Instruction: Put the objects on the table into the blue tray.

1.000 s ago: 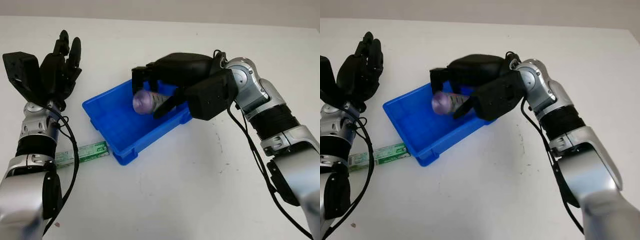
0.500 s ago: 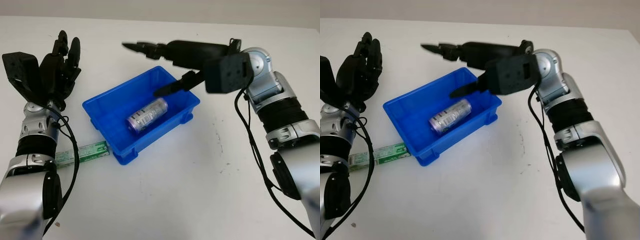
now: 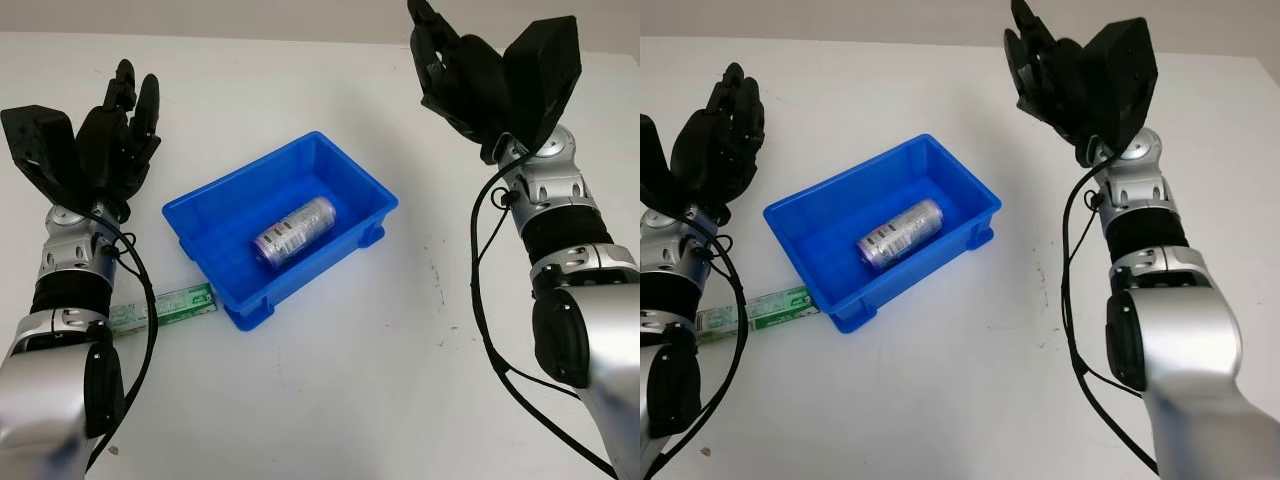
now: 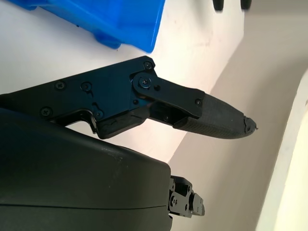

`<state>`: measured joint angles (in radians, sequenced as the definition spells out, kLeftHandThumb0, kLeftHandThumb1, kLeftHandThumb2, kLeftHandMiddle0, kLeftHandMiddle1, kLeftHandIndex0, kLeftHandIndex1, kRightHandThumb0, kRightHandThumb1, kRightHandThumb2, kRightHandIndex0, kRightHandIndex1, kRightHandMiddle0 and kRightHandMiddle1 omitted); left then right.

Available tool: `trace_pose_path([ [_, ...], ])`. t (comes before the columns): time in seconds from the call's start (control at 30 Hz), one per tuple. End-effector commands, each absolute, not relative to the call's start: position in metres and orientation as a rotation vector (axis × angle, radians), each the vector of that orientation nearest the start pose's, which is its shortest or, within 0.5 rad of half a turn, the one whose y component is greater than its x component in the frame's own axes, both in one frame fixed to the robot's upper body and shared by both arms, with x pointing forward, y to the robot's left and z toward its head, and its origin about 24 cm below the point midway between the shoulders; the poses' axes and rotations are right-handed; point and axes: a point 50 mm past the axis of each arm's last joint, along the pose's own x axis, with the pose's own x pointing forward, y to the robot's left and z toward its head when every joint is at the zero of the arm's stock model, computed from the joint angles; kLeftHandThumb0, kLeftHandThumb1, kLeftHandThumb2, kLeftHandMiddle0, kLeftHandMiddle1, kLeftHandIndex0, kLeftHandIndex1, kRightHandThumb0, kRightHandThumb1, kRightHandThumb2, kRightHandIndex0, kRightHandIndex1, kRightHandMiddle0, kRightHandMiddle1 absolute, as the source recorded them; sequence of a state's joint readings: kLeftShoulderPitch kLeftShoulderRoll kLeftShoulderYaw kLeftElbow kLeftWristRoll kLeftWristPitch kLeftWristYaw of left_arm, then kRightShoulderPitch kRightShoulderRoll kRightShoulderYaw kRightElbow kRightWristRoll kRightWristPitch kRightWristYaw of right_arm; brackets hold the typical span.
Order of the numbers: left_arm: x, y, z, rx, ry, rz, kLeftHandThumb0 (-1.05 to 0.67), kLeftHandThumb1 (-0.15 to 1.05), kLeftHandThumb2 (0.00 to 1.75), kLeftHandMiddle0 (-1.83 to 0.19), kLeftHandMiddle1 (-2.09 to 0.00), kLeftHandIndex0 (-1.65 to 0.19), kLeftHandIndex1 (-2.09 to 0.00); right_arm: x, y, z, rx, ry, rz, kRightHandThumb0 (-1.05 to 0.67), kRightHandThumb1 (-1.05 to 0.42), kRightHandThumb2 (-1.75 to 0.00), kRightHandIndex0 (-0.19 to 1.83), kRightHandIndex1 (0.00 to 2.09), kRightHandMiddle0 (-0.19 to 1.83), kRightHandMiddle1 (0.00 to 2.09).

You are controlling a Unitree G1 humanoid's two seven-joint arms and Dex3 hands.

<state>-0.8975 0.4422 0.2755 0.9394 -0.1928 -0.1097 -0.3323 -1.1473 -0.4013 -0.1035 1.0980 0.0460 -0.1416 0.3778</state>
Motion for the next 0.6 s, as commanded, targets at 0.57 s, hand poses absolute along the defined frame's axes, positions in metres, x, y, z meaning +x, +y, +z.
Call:
trace_pose_path([
  [0.57, 0.337, 0.279, 0.2, 0.251, -0.318, -0.086, -0.79, 1.05, 0.47, 0.19, 0.0, 0.19, 0.0, 0.414, -0.201, 0.171, -0.162, -0.068, 0.156, -0.78, -1.05, -0.8, -0.19, 0.0, -0.19, 0.0],
])
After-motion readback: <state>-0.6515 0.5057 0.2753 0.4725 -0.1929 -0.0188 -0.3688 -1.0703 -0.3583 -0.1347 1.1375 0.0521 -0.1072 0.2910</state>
